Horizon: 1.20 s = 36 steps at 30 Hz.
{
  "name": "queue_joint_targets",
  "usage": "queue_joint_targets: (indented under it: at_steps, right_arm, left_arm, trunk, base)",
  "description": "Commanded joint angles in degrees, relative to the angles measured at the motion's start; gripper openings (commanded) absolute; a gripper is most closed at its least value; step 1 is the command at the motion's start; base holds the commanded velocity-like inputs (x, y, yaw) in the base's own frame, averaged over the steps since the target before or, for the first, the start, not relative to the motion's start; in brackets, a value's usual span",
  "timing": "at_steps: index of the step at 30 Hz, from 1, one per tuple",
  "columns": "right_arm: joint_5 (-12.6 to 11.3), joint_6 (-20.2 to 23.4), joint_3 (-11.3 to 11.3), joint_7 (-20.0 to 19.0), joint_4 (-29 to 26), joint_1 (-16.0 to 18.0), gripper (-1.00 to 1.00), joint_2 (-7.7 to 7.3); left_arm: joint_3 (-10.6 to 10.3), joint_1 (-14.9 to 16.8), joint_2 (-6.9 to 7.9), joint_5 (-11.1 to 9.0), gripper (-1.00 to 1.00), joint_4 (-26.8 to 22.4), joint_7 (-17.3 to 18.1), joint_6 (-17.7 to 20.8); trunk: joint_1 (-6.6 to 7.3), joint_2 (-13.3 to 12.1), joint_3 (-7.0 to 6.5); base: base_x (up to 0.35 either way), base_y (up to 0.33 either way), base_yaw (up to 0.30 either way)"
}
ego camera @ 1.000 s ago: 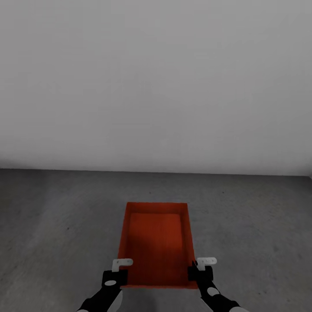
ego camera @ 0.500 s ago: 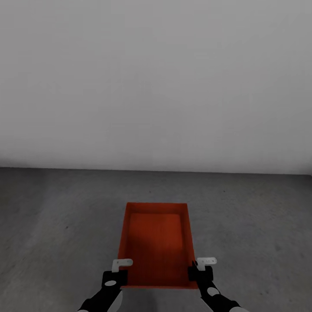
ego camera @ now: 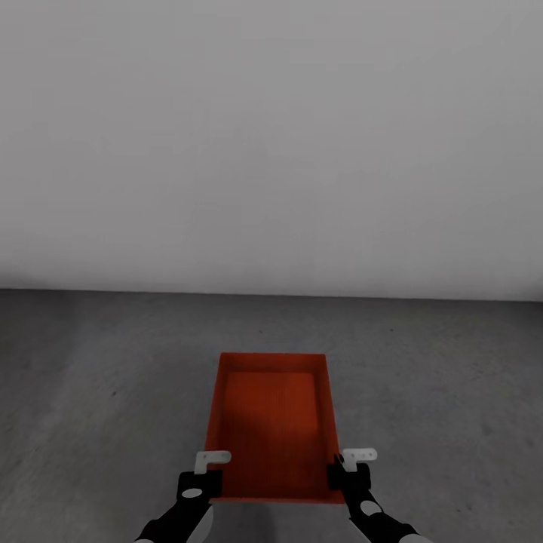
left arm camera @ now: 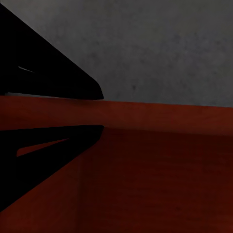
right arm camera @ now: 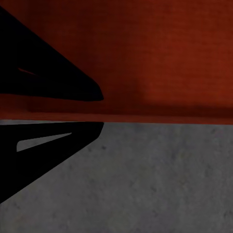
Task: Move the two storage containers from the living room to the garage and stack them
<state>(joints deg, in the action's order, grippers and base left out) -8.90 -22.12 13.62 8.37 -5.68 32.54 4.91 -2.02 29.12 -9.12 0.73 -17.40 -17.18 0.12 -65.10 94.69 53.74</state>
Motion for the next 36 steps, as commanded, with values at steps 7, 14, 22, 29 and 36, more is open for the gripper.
queue_joint_targets:
  at_steps: [7, 14, 22, 29, 36]
  right_arm:
    - [0.72, -4.71, -0.8, 0.07, -0.38, 0.06, -1.0, 0.1]
    - [0.76, -4.78, -0.79, 0.07, -0.38, 0.06, -1.0, 0.1]
    - [0.89, -4.78, -0.79, 0.07, -0.38, 0.06, -1.0, 0.06]
    - [0.52, -4.78, -0.79, 0.07, -0.38, 0.06, -1.0, 0.06]
    - [0.4, -4.78, -0.93, 0.13, -0.38, 0.06, -1.0, 0.02]
  left_arm:
    - [0.08, -0.03, 0.33, 0.06, -1.0, 0.17, -0.75, 0.05]
    - [0.08, -0.03, 0.33, 0.06, -1.0, 0.17, -0.75, 0.05]
    - [0.08, -0.03, 0.33, 0.06, -1.0, 0.17, -0.75, 0.05]
    - [0.08, -0.03, 0.33, 0.06, -1.0, 0.17, -0.75, 0.05]
    - [0.08, -0.03, 0.33, 0.06, -1.0, 0.17, -0.75, 0.05]
  trunk:
    - [-1.54, 2.84, 1.3]
    - [-3.07, 5.65, 2.56]
    - [-4.83, 8.85, 3.99]
    - [-6.37, 11.66, 5.25]
    - [-7.91, 14.47, 6.51]
  base:
    - [0.0, 0.0, 0.0]
    - [0.0, 0.0, 0.0]
    - [0.0, 0.0, 0.0]
    - [0.0, 0.0, 0.0]
    - [0.0, 0.0, 0.076]
